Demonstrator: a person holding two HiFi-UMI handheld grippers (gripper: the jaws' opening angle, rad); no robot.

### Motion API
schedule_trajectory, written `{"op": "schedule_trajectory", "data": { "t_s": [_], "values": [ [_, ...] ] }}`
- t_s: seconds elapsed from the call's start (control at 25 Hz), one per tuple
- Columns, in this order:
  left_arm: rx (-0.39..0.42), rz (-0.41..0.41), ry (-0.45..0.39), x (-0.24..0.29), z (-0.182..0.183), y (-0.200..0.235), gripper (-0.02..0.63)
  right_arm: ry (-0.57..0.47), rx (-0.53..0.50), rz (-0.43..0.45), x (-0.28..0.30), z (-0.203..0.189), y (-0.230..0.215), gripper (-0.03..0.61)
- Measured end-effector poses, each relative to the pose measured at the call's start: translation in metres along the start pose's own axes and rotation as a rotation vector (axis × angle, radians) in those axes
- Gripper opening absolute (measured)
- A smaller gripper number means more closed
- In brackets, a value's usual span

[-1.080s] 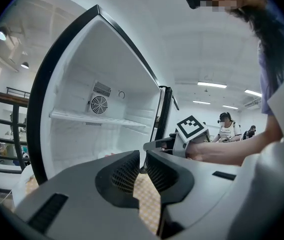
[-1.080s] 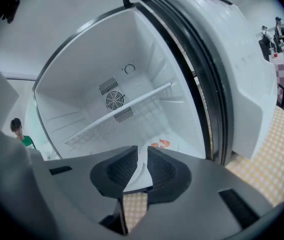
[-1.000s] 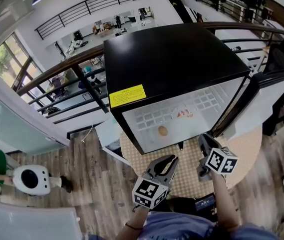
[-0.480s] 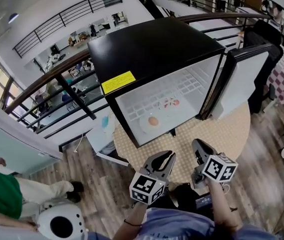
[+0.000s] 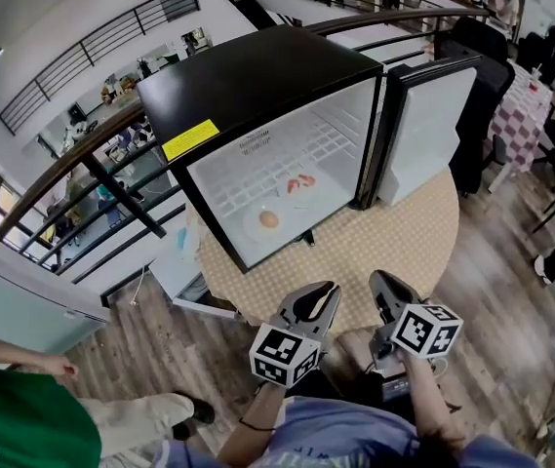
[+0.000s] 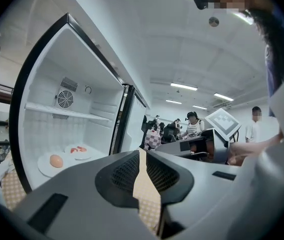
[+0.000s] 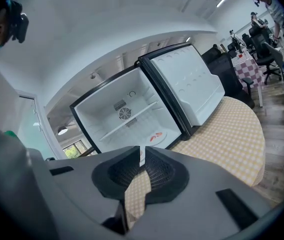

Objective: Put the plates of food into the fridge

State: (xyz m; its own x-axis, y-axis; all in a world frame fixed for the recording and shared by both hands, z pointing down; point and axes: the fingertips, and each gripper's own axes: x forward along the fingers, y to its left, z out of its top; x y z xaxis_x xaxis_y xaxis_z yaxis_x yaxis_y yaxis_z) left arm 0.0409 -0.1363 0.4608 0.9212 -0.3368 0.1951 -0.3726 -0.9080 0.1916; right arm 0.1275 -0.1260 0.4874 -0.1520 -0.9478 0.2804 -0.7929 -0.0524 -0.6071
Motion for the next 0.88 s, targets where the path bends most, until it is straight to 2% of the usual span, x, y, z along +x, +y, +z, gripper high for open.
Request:
{"op": "schedule_trajectory", "data": {
  "t_s": [0.32,0.64,0.88],
  "values": [
    [0.005,0.020,-0.013,0.019,0.004,-0.055,0.038,0.024,-0.013,0.039,-0.051,0.003,-0.025,0.041],
    [-0.011,0.037,-0.006,0.045,-0.013,-0.121,0.038,0.061,-0.066,0.074,-0.102,0.010,-0.055,0.040],
    [-0.012,0.074,-0.017,0.052,-0.014,-0.148,0.038,0.088,-0.090,0.092,-0.129,0.015,-0.066,0.040]
  ]
}}
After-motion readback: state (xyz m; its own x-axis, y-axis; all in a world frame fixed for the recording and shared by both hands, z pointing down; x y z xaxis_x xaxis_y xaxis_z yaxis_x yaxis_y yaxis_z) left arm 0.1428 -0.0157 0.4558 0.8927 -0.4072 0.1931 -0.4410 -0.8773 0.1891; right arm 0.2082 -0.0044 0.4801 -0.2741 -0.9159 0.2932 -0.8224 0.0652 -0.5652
